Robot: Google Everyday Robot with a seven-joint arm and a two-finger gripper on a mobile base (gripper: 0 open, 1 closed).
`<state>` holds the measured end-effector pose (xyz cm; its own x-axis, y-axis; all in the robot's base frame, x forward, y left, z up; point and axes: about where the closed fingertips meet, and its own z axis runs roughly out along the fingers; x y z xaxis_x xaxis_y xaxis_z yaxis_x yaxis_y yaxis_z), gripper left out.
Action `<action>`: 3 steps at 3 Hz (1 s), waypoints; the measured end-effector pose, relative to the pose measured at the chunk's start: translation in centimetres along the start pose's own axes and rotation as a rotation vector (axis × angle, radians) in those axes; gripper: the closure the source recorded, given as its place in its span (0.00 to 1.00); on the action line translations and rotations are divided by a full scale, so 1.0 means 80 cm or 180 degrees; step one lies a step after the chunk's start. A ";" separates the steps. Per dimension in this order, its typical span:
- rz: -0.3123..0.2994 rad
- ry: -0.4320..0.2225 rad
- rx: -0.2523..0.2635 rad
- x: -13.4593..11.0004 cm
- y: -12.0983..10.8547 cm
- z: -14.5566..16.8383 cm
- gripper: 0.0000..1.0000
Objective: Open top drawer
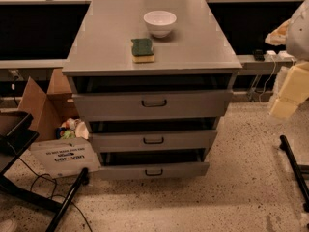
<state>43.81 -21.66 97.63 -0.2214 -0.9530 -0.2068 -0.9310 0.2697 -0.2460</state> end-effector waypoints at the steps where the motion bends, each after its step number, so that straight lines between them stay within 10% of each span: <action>1: 0.0005 -0.0005 0.0012 -0.001 0.001 0.000 0.00; 3: -0.0262 -0.0369 -0.0240 -0.066 0.021 0.138 0.00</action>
Offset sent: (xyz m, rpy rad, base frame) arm 0.0191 0.1042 -0.1363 0.1909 0.0506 0.1866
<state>46.60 -14.64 87.87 -0.1124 -0.9479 -0.2980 -0.9647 0.1759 -0.1958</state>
